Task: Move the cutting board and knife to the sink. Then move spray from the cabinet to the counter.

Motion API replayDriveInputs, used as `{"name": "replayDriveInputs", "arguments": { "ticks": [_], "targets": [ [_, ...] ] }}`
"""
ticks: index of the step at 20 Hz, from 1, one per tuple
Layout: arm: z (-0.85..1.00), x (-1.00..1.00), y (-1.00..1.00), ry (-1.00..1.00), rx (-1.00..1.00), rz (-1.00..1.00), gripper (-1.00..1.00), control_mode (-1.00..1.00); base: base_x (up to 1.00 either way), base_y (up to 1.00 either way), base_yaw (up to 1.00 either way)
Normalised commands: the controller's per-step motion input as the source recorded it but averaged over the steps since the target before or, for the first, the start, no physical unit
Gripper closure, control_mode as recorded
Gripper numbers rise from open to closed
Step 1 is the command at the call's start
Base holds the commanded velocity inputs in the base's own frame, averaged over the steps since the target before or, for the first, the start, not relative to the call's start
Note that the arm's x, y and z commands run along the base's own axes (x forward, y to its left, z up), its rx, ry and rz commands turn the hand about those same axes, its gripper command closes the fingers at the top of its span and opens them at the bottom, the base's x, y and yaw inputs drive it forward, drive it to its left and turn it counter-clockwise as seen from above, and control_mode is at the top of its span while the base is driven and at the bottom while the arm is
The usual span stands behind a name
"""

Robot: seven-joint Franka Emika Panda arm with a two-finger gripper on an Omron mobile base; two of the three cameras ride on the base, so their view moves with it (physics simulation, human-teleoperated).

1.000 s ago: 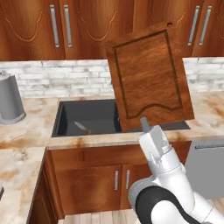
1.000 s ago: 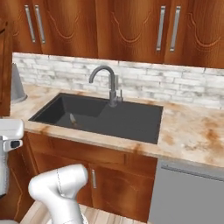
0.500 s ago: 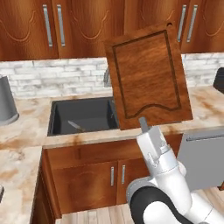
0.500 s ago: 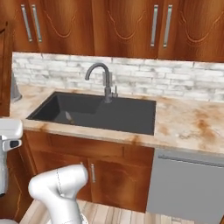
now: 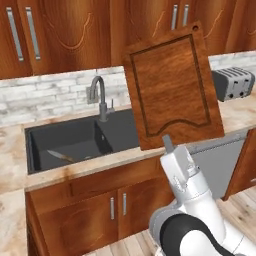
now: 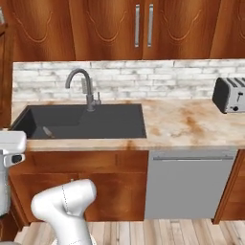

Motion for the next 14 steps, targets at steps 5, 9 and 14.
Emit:
{"name": "replayDriveInputs", "arguments": {
  "ticks": [5,9,14],
  "targets": [
    [0.00,0.00,0.00,0.00,0.00,0.00,1.00,1.00,-0.02,0.52,-0.08],
    [0.00,0.00,0.00,0.00,0.00,0.00,1.00,1.00,-0.14,0.85,0.00],
    [0.00,0.00,0.00,0.00,0.00,0.00,1.00,1.00,-0.03,0.55,0.05]
  ]
}}
